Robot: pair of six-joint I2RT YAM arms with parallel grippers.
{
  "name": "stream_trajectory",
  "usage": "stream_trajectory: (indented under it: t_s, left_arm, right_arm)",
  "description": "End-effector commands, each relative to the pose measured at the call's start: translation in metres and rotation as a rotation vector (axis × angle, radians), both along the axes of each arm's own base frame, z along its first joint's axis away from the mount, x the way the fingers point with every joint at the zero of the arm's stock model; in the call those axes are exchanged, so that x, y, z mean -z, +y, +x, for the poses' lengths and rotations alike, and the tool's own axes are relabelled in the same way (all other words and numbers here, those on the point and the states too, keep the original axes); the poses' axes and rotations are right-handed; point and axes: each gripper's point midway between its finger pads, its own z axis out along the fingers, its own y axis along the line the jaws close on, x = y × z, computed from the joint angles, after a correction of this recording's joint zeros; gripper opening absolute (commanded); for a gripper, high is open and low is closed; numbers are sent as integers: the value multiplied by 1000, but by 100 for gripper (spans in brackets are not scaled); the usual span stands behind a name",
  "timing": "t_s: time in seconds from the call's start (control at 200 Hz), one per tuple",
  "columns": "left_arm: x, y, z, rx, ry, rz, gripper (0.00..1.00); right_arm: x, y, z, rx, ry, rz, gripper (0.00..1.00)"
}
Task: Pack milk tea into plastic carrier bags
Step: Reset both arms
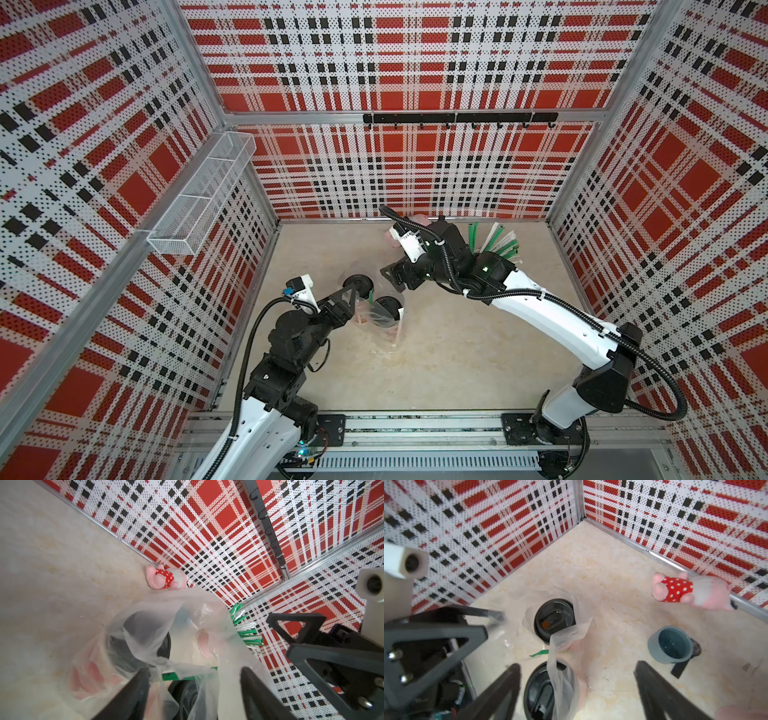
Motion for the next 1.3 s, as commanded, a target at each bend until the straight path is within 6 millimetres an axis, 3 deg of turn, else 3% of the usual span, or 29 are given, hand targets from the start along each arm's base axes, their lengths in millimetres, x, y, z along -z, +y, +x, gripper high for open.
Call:
stream_trajectory:
  t_s: [0.0,0.125,0.22,0.306,0.461,0.586,0.701,0.792,0.912,1.032,1.177,1.293]
  left_arm:
    - [-24,7,0,-26,-41,20,87]
    - [-35,11,1,-49,-38,52,100]
    - [-46,18,1,-79,-31,85,98]
    - [-56,29,3,-134,-29,130,98]
    - [-80,75,15,-386,12,271,98]
    - [-101,131,21,-681,37,356,98]
    - [-99,173,24,-840,49,331,98]
    - [-80,205,18,-952,71,302,98]
    - [-37,239,-4,-1142,101,321,98]
    - [-1,244,-13,-1173,72,404,98]
    - [34,230,2,-1078,-4,413,98]
    - [74,220,10,-1053,66,550,98]
  right_arm:
    - [-27,-15,2,49,-73,59,97]
    - [-34,-34,6,101,-83,84,100]
    - [-43,-59,9,177,-112,104,100]
    - [-49,-95,13,291,-147,113,100]
    - [-48,-214,25,659,-203,170,100]
    - [-20,-317,21,947,-234,149,100]
    - [0,-377,9,1100,-265,163,100]
    - [20,-412,0,1214,-304,171,100]
    - [63,-436,-2,1319,-327,58,100]
    - [102,-443,8,1343,-318,-35,100]
    - [143,-433,23,1257,-387,-63,100]
    - [156,-434,30,1254,-428,-70,100]
